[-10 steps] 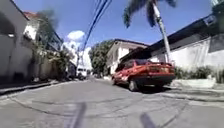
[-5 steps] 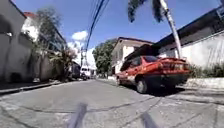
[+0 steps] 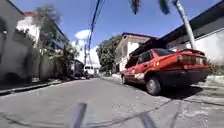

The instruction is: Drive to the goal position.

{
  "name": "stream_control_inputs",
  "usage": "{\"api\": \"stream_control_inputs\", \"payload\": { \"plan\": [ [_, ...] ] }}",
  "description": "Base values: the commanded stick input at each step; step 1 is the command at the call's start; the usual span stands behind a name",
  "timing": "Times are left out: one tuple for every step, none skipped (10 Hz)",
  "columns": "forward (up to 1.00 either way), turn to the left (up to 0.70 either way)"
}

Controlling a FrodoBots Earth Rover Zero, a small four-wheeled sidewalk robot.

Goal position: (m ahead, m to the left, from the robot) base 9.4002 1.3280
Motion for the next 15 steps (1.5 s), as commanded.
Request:
{"api": "stream_control_inputs", "payload": {
  "plan": [
    [1.0,0.0],
    [1.0,0.01],
    [1.0,0.07],
    [1.0,0.0],
    [1.0,0.0],
    [1.0,0.0],
    [1.0,0.0],
    [1.0,0.01],
    [1.0,0.14],
    [1.0,0.0],
    [1.0,0.02],
    [1.0,0.0],
    [1.0,0.0],
    [1.0,0.08],
    [1.0,0.05]
  ]
}}
